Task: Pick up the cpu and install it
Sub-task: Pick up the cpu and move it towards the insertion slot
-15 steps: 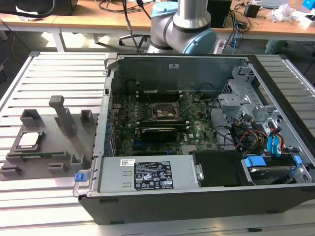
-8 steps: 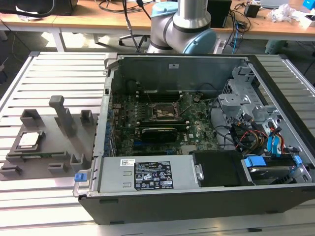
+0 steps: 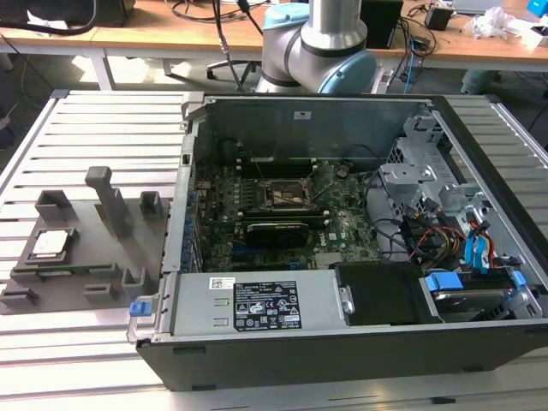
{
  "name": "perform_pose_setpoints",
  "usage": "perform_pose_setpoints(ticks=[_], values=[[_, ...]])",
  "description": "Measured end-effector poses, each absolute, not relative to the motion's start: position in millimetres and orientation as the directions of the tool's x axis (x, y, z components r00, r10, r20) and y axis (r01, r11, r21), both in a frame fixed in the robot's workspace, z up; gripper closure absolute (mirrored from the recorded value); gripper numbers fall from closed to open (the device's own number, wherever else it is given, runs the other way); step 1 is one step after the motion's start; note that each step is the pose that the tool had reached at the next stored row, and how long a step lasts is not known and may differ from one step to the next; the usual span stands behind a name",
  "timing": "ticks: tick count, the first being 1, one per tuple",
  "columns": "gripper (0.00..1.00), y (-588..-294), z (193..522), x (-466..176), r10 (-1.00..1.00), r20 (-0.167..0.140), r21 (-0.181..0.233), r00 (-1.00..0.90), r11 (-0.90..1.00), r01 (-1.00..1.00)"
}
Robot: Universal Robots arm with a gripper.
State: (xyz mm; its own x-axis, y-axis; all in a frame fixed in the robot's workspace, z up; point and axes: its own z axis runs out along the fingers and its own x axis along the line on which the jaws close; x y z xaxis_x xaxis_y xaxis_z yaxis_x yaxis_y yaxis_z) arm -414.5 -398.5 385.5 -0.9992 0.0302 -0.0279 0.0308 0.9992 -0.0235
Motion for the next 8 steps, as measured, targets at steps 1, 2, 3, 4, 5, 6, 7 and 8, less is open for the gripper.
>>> perform_pose_setpoints(ticks=[1,2,3,4,5,6,7,8], values=[[0.34,-398.5,385.2,-414.5,0.03,-0.028,-0.024,-0.999,0.999,0.031],[0.34,-398.5,384.9,-414.6,0.03,-0.028,-0.023,-0.999,0.999,0.031],[0.34,-398.5,384.4,-414.6,0.03,-0.028,-0.023,-0.999,0.999,0.031],[0.34,-398.5,383.9,-414.6,0.03,-0.028,-0.023,-0.999,0.999,0.031],[0.34,-398.5,383.6,-414.5,0.03,-0.028,-0.023,-0.999,0.999,0.031],[0.34,-398.5,383.3,-414.5,0.03,-0.028,-0.023,-0.999,0.999,0.031],[0.34,-398.5,382.8,-414.5,0.03,-0.028,-0.023,-0.999,0.999,0.031],[0.34,-398.5,382.7,-414.6,0.03,-0.028,-0.023,-0.999,0.999,0.031]])
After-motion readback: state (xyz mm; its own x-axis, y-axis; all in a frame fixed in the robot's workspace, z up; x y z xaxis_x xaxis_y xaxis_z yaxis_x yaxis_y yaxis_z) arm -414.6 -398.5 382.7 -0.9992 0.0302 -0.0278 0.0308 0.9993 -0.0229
